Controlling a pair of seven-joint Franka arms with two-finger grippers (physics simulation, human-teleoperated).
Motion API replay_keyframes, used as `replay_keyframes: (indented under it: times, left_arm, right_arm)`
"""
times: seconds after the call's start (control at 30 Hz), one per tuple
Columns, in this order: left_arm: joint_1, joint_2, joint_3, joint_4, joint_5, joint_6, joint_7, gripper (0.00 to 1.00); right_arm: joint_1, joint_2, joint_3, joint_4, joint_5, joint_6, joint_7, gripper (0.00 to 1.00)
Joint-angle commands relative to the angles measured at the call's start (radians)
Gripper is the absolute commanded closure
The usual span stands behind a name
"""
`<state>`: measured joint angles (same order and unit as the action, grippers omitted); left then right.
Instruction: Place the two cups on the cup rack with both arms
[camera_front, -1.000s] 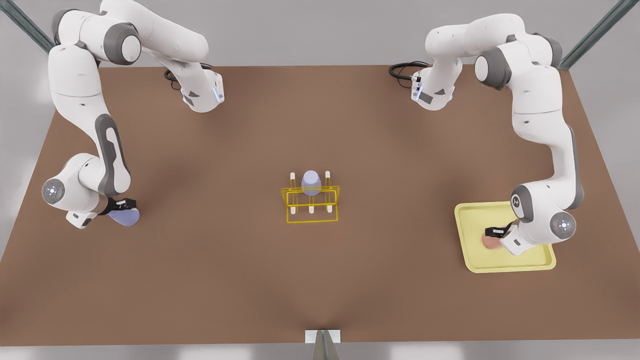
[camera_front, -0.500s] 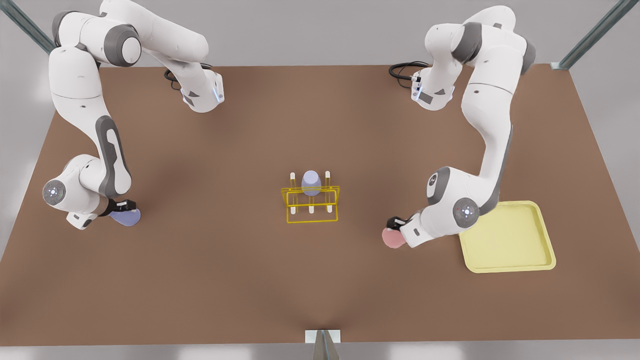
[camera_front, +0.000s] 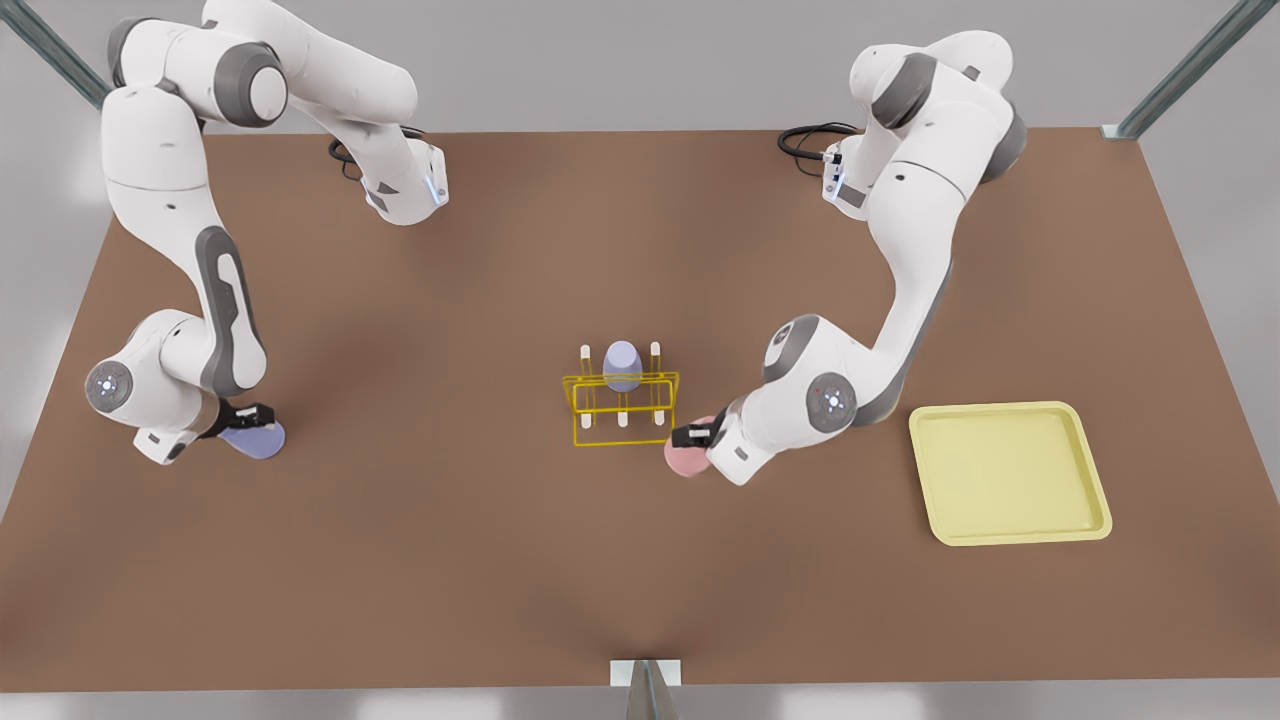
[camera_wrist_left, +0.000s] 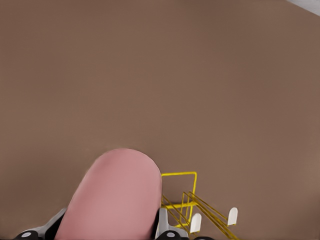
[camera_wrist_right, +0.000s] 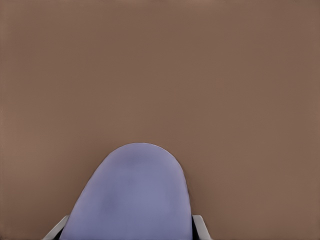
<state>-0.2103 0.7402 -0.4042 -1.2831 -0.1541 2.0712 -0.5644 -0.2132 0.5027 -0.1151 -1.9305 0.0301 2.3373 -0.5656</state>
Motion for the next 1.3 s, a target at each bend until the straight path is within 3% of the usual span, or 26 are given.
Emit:
replay_keyframes:
  times: [0.0, 0.17, 0.63, 0.67, 0.7, 0.77, 0.83, 0.93, 1.03, 1.07, 1.1, 1.13, 1.27]
  left_arm:
    - [-0.006, -0.002, -0.001, 0.001, -0.004, -0.013, -0.476, 0.14]
    - [-0.006, -0.002, -0.044, -0.004, -0.002, -0.066, -0.503, 0.14]
    - [-0.058, 0.028, -0.044, -0.008, 0.01, -0.056, -0.517, 0.12]
    - [-0.058, 0.028, -0.044, -0.008, 0.01, -0.054, -0.526, 0.1]
    - [-0.058, 0.028, -0.042, -0.007, 0.01, -0.056, -0.526, 0.0]
    - [-0.05, 0.018, -0.039, -0.001, 0.036, -0.078, -0.526, 0.0]
    - [0.02, -0.004, -0.039, 0.085, 0.142, -0.268, -0.496, 0.0]
    - [0.272, -0.035, -0.044, 0.22, 0.223, -0.681, -0.034, 0.0]
    - [0.335, -0.139, -0.045, 0.22, 0.376, -0.806, 0.195, 0.0]
    - [0.325, -0.243, -0.015, 0.128, 0.375, -0.761, 0.317, 0.0]
    - [0.221, -0.435, 0.137, -0.088, 0.329, -0.653, 0.406, 0.0]
    - [0.074, -0.538, 0.307, -0.156, 0.263, -0.649, 0.411, 0.0]
    - [0.048, -0.506, 0.329, -0.107, 0.211, -0.737, 0.387, 0.0]
  right_arm:
    - [0.015, -0.004, 0.0, 0.008, 0.008, -0.026, 0.009, 0.14]
    - [0.041, -0.004, 0.086, 0.058, 0.1, -0.076, 0.009, 0.14]
    - [0.382, -0.004, 0.109, 0.22, 0.462, -0.135, 0.067, 0.14]
    - [0.402, -0.003, 0.109, 0.234, 0.479, -0.136, 0.067, 0.14]
    - [0.431, 0.0, 0.109, 0.252, 0.505, -0.138, 0.076, 0.14]
    - [0.479, 0.002, 0.109, 0.281, 0.514, -0.138, 0.131, 0.13]
    - [0.497, 0.004, 0.127, 0.305, 0.516, -0.139, 0.17, 0.13]
    - [0.532, 0.008, 0.157, 0.331, 0.556, -0.139, 0.193, 0.13]
    - [0.565, 0.008, 0.16, 0.329, 0.565, -0.139, 0.194, 0.13]
    - [0.569, 0.008, 0.16, 0.326, 0.565, -0.139, 0.194, 0.13]
    - [0.571, 0.005, 0.16, 0.318, 0.565, -0.141, 0.193, 0.13]
    - [0.571, 0.004, 0.16, 0.315, 0.565, -0.142, 0.191, 0.13]
    - [0.58, 0.002, 0.161, 0.312, 0.565, -0.162, 0.19, 0.13]
